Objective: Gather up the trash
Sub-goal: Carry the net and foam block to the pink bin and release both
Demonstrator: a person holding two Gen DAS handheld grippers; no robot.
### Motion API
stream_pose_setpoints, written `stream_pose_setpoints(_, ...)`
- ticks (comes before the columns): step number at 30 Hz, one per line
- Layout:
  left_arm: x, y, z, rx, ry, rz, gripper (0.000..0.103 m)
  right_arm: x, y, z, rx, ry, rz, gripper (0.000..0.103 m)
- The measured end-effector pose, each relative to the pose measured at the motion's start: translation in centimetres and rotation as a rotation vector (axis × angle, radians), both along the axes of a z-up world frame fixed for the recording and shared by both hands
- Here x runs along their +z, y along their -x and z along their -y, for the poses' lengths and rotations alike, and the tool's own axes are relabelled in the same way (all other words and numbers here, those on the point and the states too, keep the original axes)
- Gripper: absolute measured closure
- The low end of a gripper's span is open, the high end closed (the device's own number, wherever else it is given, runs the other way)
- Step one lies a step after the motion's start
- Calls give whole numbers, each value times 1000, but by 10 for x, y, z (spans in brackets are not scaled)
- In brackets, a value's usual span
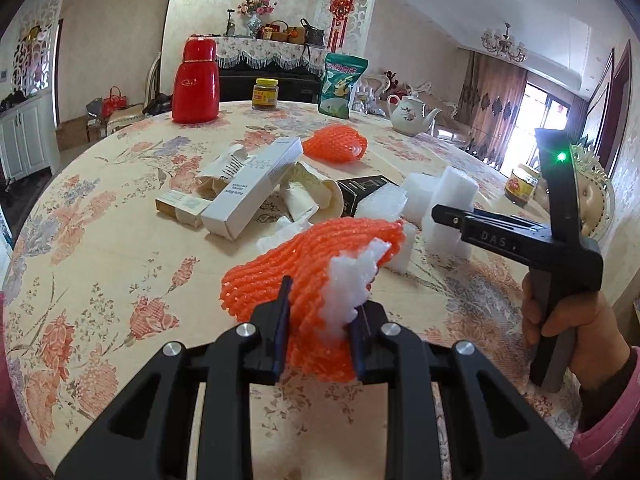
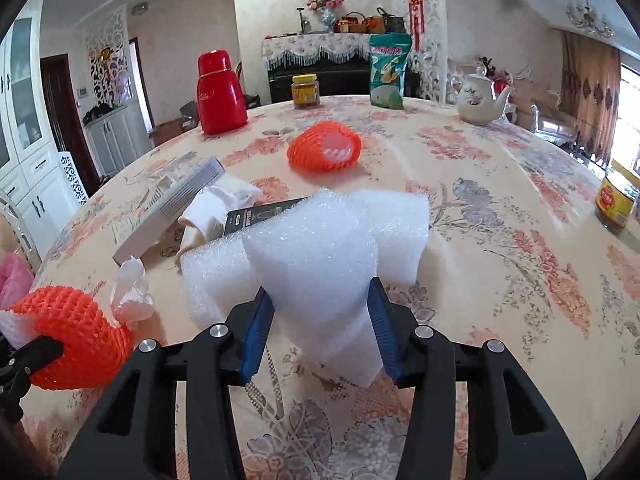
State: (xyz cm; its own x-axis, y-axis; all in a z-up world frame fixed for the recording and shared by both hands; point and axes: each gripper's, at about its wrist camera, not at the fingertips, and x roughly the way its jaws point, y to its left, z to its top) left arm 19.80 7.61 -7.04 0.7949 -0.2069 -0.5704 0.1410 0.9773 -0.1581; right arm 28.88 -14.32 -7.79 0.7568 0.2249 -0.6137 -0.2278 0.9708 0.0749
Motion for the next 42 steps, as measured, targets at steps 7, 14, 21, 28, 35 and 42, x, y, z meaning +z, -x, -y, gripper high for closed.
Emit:
stream_pose_setpoints(7,1,2,1,16,-13,5,79,1,1,10,-31,-37,2,58)
stream_pose_setpoints(14,4,12,8,9,-43,36,79,2,21,16,-31,-111,-8,58)
stream_pose_setpoints(21,14,35,-2,-1,-4,64,79,19,60,3,36,-132,20,58)
stream_pose_setpoints(28,21,71,-31,39,5,149,79,19,91,-31,153,-135,24,58)
stream_pose_setpoints(35,27,106,-81,171,-38,205,78,24,111,-88,306,-120,24,58)
stream_pose_setpoints(42,39,138,-148,346,-65,235,78,27,130,-166,501,-89,14,58)
